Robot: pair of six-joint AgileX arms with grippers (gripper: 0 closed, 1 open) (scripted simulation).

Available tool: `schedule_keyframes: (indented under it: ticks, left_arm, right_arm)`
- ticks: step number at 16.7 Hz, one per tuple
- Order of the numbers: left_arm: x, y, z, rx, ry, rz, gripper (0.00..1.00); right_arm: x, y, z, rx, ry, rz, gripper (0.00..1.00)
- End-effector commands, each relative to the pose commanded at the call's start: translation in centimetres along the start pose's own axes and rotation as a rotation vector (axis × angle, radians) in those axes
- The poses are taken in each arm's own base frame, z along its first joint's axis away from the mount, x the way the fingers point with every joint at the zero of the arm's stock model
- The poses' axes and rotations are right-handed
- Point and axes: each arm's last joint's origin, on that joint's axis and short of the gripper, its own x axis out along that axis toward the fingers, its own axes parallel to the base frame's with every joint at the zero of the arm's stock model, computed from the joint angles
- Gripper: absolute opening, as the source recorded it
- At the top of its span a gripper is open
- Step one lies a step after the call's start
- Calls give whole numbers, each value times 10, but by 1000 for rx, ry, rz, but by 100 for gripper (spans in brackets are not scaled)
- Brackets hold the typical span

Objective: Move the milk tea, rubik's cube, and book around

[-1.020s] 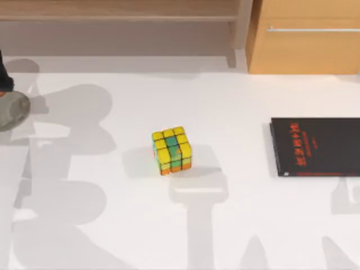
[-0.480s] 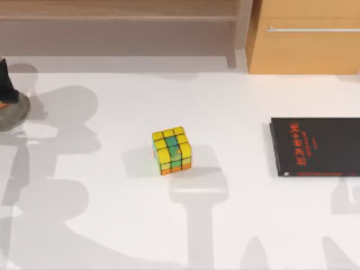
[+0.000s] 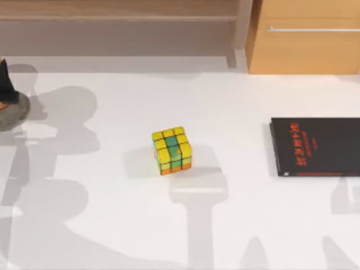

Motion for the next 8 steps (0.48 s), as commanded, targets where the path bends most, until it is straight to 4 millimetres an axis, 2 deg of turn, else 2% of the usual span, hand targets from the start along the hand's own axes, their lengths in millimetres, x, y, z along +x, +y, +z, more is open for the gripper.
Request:
schedule_keyframes:
  ticks: [8]
  left_arm:
    - [0,0,0,0,0,0,90]
  right_arm:
    - [0,0,0,0,0,0,100]
